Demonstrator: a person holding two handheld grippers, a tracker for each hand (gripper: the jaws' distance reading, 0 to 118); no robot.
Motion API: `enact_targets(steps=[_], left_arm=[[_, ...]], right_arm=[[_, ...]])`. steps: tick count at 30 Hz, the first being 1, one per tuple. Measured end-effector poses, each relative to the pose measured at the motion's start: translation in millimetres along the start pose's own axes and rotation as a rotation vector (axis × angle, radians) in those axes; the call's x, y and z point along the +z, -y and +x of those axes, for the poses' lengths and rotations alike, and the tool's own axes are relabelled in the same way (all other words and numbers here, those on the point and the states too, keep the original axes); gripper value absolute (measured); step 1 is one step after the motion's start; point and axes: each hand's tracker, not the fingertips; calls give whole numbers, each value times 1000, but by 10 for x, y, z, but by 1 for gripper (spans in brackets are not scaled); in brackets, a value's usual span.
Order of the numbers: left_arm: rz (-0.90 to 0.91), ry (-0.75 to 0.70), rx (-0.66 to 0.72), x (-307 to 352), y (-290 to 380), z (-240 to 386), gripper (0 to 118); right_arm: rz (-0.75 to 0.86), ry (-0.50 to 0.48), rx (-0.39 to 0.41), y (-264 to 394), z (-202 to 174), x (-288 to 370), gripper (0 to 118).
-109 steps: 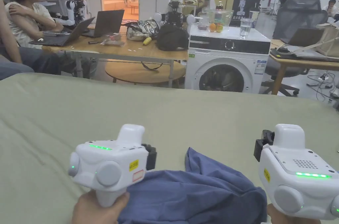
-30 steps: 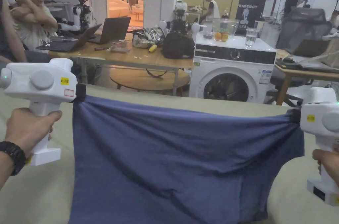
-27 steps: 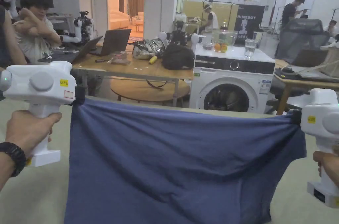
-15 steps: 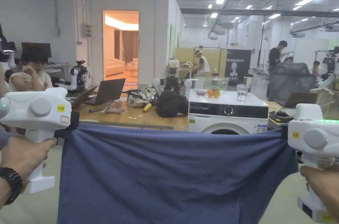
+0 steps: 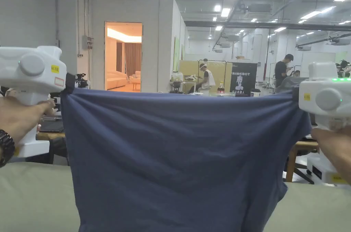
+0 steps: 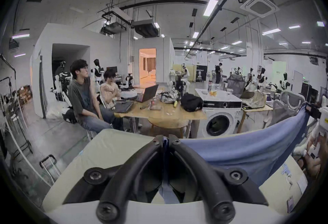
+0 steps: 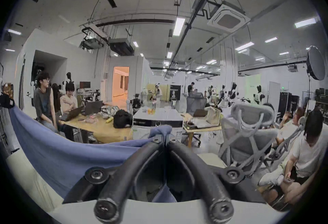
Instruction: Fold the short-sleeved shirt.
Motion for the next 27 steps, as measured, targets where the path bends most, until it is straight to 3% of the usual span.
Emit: enact_targets(steps=[9,17,21,27], left_arm=[[-1,7,-27,53,192,2,0],[-151,53,-11,135,1328,12,0],[-171,79,30,455,1834,33,0],[-209,112,46,1023,2293,45,0]], right_arm=[[2,22,39,113,48,243,0],[-124,21,65,1124,203,734,0],[-165,30,91,1525,289,1140,0],[-226,19,55,1872,535,1634,0]])
